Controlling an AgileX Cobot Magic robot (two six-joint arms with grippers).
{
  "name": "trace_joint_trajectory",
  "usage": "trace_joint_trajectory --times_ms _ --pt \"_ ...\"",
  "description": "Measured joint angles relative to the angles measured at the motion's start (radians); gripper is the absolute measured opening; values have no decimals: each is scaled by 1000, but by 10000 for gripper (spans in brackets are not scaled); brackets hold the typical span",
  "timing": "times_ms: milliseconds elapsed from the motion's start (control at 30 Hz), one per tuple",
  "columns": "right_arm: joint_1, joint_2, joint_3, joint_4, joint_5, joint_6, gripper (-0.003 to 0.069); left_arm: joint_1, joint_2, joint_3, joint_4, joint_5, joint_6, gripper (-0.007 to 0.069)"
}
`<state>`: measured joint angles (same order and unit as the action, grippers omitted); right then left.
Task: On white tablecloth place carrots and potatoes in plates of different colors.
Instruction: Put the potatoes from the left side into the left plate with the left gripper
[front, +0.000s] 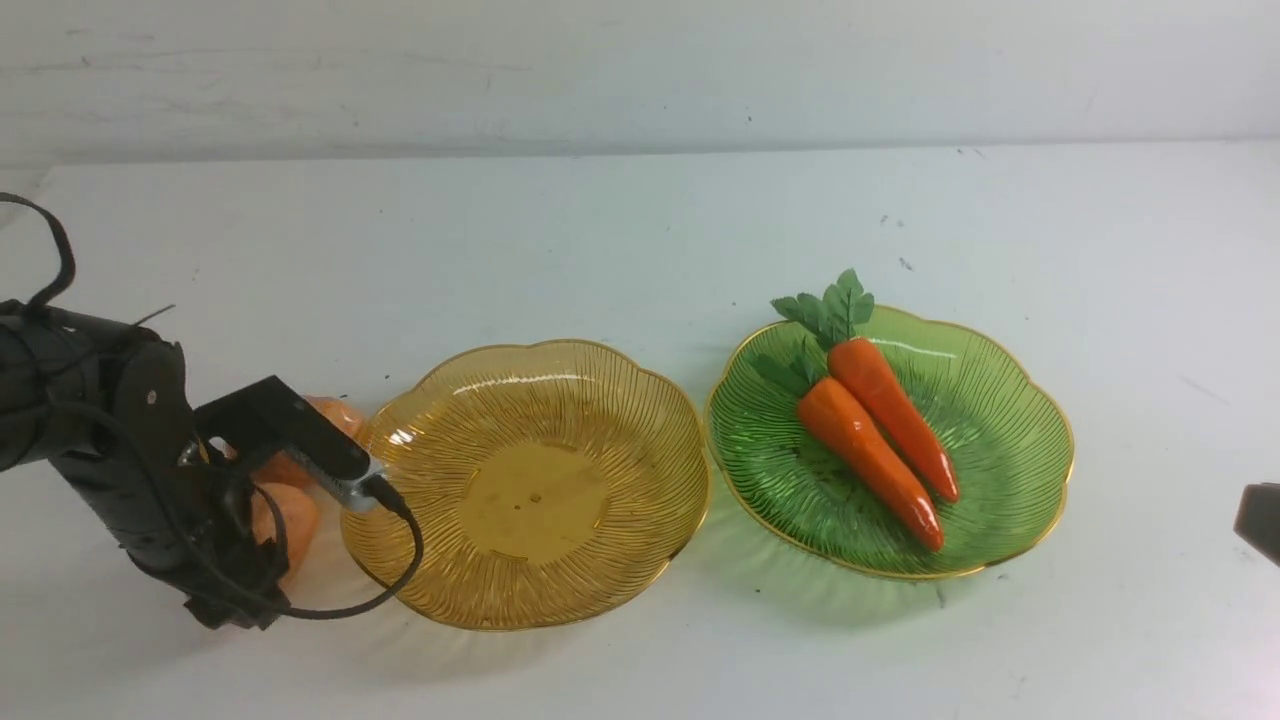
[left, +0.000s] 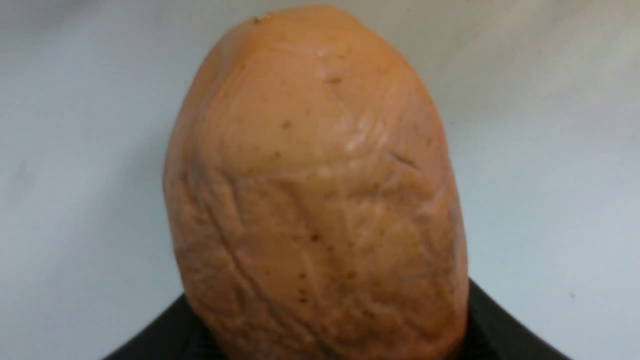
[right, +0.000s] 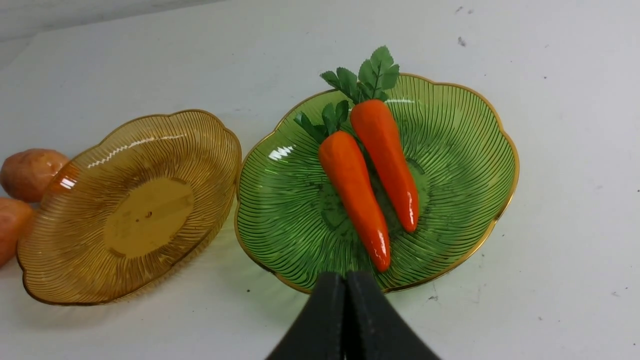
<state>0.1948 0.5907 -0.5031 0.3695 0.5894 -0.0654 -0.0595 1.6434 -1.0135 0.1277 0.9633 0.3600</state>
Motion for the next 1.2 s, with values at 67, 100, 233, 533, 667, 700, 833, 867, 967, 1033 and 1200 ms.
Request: trace_joint_trajectory --times_ms 67,100,233,533,667,700,833,867,967,1033,1200 --pt "0 0 0 0 0 -11 -15 0 -46 -76 -22 117 -37 387" --pt "0 0 0 1 0 -16 -15 0 -62 -114 -47 169 -56 388" --pt "0 0 0 10 -6 -20 -15 -8 -101 -232 -291 221 -147 386" --pt "0 0 0 37 -27 -23 -15 -230 107 -271 -513 17 -93 435" --pt "0 0 0 40 -27 -23 -15 -265 165 -324 -509 23 -85 528" --pt "0 0 0 40 -27 -23 -15 -265 167 -335 -502 26 -85 554" --pt "0 0 0 40 -28 -23 -15 -265 169 -415 -438 93 -89 617" --pt "0 0 0 40 -28 -23 -15 -265 169 -436 -427 111 -89 615" --pt "0 0 0 40 -28 -23 -15 -265 169 -523 -322 185 -89 552" --pt "0 0 0 40 -27 -24 -15 -265 169 -588 -206 240 -63 404" --pt "0 0 0 45 -27 -26 -15 -210 154 -619 -121 261 83 34"
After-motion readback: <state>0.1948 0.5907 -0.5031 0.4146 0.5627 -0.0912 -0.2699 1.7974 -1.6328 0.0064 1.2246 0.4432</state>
